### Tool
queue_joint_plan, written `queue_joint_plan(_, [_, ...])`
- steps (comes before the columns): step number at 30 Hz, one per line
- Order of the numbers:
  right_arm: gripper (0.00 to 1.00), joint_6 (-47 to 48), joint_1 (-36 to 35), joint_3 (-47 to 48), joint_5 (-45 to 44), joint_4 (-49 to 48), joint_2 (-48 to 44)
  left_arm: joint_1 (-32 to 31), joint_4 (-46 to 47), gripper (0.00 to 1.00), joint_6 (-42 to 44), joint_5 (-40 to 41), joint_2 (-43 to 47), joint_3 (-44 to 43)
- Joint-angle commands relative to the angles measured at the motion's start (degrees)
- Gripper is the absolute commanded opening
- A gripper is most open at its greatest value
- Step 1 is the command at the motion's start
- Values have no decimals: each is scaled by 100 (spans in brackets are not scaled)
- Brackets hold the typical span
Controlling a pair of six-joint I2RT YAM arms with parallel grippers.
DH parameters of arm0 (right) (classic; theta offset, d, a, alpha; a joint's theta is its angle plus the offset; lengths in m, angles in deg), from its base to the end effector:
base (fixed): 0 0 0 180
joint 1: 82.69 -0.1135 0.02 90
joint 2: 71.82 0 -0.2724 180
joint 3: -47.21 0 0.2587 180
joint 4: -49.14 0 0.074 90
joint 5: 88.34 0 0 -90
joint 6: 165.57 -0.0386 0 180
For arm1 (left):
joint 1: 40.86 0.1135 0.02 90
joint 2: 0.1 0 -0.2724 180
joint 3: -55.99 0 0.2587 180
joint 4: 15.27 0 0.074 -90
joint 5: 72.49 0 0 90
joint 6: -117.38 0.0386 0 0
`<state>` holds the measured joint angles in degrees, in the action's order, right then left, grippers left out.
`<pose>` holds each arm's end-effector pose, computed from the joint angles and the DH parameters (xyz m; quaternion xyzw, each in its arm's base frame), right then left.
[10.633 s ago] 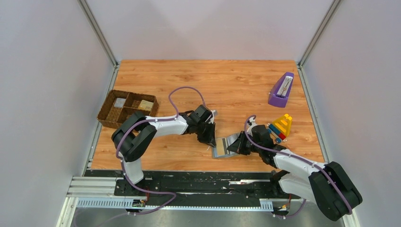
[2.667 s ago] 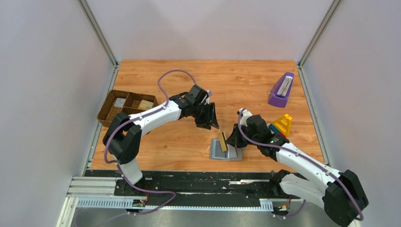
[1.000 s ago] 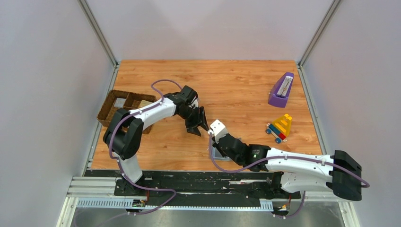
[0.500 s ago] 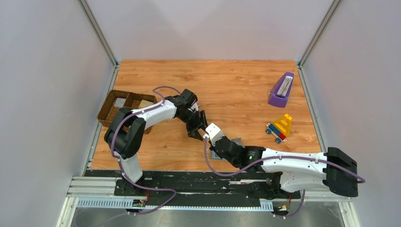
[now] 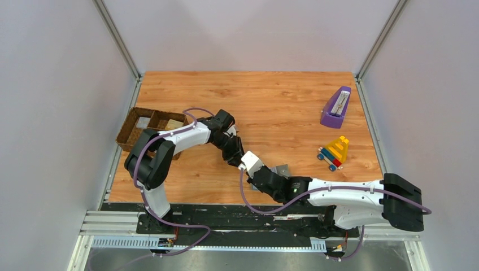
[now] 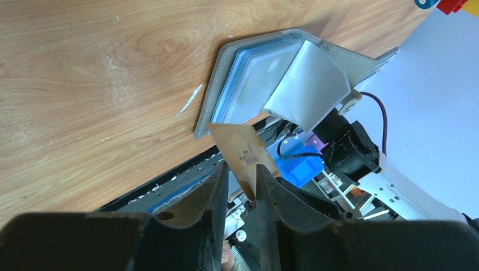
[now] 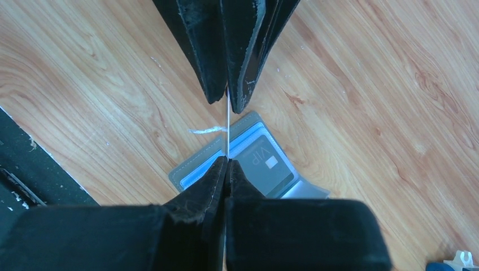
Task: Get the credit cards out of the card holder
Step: Remove the credit card from the card holder.
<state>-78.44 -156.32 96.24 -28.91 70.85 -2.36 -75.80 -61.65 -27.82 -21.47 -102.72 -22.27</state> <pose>0.0883 0.2308 0.2063 -0.4233 0.7808 0.0530 0.4564 0.2726 -0.2201 0.1744 0.1085 -0.9247 0.3440 0.1215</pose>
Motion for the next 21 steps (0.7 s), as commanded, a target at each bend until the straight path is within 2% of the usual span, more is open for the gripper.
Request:
queue_joint_plan(1, [0,54,-77,51,-38,-333,-15,4,181,26,-92,-176,-3,51])
queue_joint_plan(5, [1,-29,-87,-64,-134,-407,-143,-2,266,7,-160,-220,73,131])
queue_joint_plan(7, [9,-86,-86,-108,-145,-384,-247,-1,364,0,-217,-226,182,207])
queue_joint_plan(11, [24,-438,-78,-125,-84,-180,-541,2,896,0,-286,-352,336,388])
queue_joint_plan(15, [37,-1389,237,-72,156,188,-1125,4,1440,0,178,-293,506,392])
queue_joint_plan(21, [57,-2156,1457,-236,1793,370,-1981,4,2431,0,1056,-160,1307,541])
